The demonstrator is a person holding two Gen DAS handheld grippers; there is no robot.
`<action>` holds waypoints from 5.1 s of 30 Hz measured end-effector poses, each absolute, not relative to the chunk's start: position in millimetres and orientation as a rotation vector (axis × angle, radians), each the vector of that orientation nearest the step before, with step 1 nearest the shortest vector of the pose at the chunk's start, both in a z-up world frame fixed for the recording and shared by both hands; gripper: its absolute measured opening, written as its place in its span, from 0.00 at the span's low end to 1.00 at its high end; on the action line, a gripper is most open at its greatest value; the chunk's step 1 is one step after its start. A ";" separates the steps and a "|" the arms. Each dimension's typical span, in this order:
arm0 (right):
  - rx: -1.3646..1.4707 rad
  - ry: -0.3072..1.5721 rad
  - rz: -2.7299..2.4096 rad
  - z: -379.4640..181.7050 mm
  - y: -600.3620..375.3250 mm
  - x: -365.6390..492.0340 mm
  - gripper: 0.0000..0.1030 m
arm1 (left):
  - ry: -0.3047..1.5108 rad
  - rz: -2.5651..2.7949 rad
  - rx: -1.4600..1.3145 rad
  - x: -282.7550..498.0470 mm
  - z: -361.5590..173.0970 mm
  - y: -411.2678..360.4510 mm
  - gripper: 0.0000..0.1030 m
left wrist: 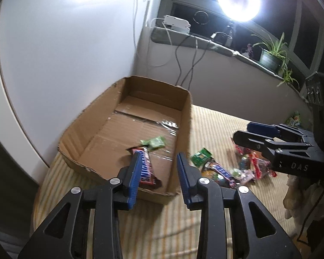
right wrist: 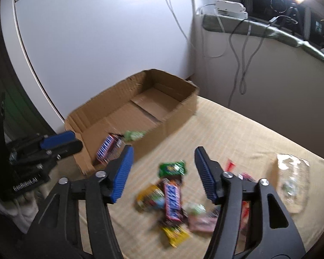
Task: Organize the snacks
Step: 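Open both grippers to drop the Snickers bar and green candy into the box, then move left gripper to the round yellow-green packet while right approaches red-tagged candy bag, then close left gripper on the round packet while right gripper closes on the candy bag, then carry the round packet and red-tagged candy bag over the box with both grippers, then open both grippers to drop the round packet and candy bag into the box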
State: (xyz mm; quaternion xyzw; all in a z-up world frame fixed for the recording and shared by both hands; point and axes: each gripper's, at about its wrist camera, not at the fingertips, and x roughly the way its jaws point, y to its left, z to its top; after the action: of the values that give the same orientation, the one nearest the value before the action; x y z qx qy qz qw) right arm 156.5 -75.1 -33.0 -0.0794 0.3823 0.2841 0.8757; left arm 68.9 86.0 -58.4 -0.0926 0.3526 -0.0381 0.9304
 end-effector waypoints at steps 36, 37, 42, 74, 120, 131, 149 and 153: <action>-0.058 0.971 0.369 -95.0 -222.0 141.9 0.67 | 0.897 -0.218 -0.122 89.6 -112.0 -1.3 0.41; -0.055 0.978 0.370 -96.9 -221.2 144.8 0.67 | 0.895 -0.217 -0.119 90.7 -112.3 -1.9 0.45; -0.030 0.997 0.380 -104.5 -217.7 153.2 0.67 | 0.901 -0.216 -0.099 99.2 -116.8 -6.0 0.46; 0.016 0.958 0.390 -97.8 -216.9 137.6 0.42 | 0.883 -0.230 -0.088 96.2 -122.4 -9.4 0.30; -0.151 0.830 0.660 -32.9 -23.6 182.7 0.42 | 0.716 0.040 -0.181 91.3 -75.2 134.4 0.30; -0.207 0.868 0.698 -52.4 18.7 206.1 0.42 | 0.731 0.063 -0.175 107.1 -81.8 143.6 0.30; -0.255 0.872 0.701 -60.4 34.5 209.4 0.64 | 0.748 0.068 -0.179 110.8 -84.0 142.9 0.37; -0.239 0.863 0.690 -55.3 30.7 209.6 0.70 | 0.748 0.071 -0.181 110.2 -83.3 142.6 0.37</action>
State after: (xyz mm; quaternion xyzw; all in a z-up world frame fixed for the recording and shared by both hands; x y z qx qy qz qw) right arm 209.6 30.7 -55.3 -0.1133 0.4088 0.3268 0.8445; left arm 110.2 142.6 -83.3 -0.0882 0.3646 0.0347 0.9263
